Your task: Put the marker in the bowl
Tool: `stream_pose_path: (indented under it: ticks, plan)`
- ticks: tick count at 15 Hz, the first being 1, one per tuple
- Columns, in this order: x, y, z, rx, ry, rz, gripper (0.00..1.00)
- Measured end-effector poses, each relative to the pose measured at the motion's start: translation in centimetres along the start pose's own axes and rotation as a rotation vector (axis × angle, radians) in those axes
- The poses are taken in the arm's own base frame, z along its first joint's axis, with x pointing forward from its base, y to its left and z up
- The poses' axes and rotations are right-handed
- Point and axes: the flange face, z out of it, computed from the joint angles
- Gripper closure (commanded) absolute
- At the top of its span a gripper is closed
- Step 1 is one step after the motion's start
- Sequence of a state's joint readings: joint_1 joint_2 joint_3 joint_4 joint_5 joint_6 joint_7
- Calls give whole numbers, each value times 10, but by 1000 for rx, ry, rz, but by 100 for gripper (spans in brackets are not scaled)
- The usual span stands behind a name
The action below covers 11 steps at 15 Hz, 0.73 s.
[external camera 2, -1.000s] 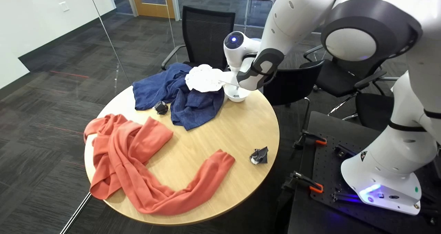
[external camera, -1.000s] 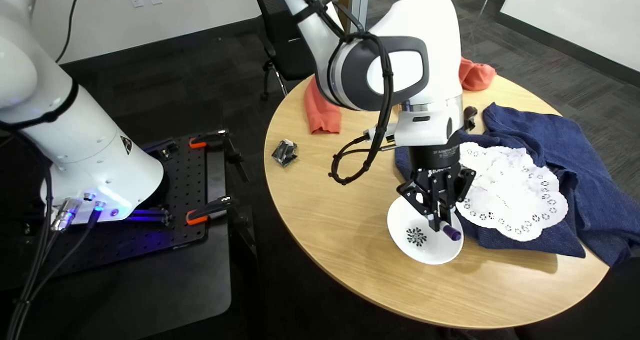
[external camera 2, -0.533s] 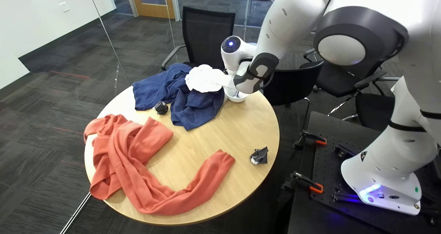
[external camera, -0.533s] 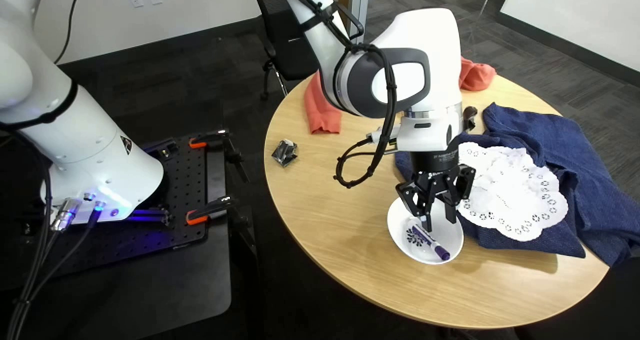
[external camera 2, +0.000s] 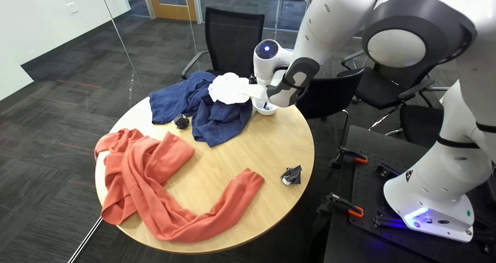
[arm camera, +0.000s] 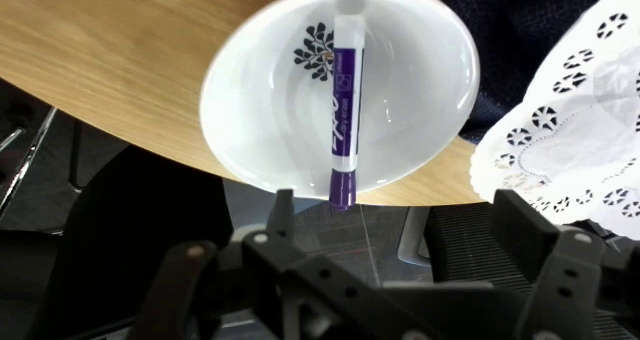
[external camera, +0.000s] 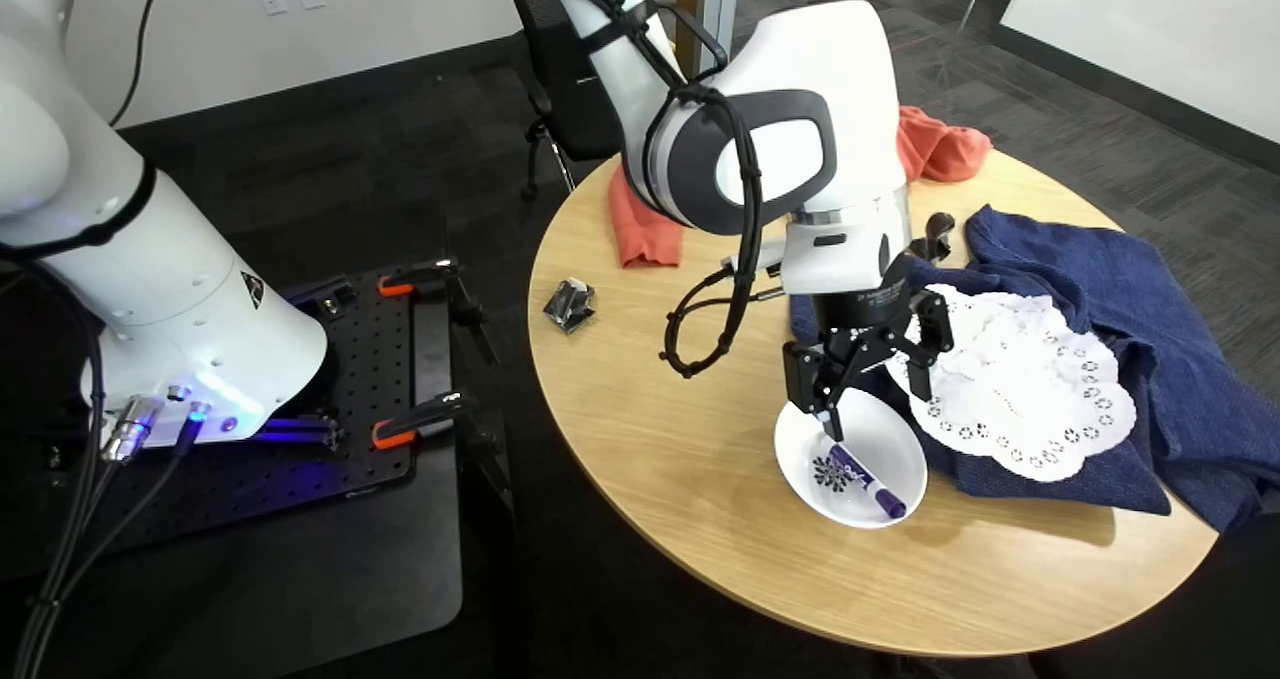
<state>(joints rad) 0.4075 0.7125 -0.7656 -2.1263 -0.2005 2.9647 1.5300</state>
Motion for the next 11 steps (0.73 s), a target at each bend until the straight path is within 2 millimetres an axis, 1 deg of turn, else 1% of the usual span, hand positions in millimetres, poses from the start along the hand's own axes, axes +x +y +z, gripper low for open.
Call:
stream_pose_path:
  ticks: [6, 11]
  plan:
    - [-10, 28, -33, 86, -71, -62, 0]
    - [-15, 41, -59, 130, -126, -91, 0]
